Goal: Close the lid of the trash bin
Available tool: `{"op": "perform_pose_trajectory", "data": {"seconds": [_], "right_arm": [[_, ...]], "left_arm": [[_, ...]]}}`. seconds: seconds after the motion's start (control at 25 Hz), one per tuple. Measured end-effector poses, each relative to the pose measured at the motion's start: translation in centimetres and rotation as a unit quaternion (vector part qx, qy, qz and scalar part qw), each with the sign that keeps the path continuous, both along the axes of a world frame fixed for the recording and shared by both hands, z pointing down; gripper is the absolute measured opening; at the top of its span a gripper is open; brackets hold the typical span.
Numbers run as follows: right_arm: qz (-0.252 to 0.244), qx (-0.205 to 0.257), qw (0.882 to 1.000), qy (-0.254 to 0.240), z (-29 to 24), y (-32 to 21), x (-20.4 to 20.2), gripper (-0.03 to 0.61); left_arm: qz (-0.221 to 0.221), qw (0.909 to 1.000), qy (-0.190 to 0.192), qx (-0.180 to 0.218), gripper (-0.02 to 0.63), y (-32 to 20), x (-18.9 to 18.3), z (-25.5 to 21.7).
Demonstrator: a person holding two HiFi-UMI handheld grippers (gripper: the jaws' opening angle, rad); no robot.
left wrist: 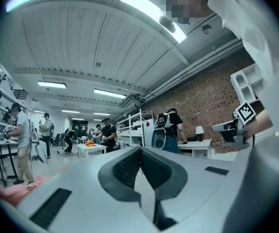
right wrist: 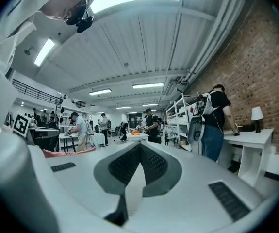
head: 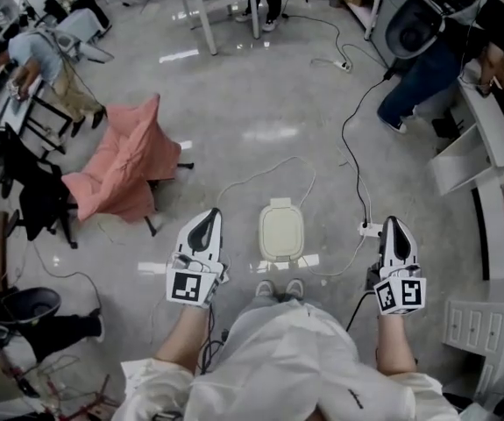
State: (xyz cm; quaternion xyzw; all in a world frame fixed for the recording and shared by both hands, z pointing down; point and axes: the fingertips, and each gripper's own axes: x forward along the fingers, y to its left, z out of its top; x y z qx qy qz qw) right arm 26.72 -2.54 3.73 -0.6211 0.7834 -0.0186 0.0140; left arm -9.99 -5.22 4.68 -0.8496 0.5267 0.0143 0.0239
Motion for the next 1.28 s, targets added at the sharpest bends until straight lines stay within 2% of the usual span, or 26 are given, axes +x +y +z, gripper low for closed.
{"op": "perform_pose_trajectory", "data": {"seconds": [0.2, 0.4, 0.56, 0.8, 1.28], "right_arm": [[0.01, 0.036, 0.999, -0.01, -2.5, 1.1, 0.8, 0.018], [0.019, 0.043, 0.999, -0.018, -2.9, 1.7, 1.2, 0.017], [0.026, 0.043, 0.998, -0.023, -3.0, 2.0, 1.6, 0.017], [0.028, 0.041, 0.999, -0.021, -2.7, 2.2, 1.4, 0.017], [0.022, 0.035, 0.999, -0.018, -2.5, 1.6, 0.7, 0.017]], "left_arm": [[-0.019, 0.9993, 0.004, 0.031, 0.026, 1.3, -1.2, -2.7], [-0.03, 0.9983, -0.005, 0.051, 0.026, 2.1, -2.3, -3.9], [-0.033, 0.9982, -0.013, 0.049, 0.027, 2.1, -2.5, -4.0], [-0.027, 0.9986, 0.003, 0.046, 0.026, 2.1, -2.2, -3.4], [-0.027, 0.9987, 0.003, 0.044, 0.026, 1.8, -2.0, -3.6]]}}
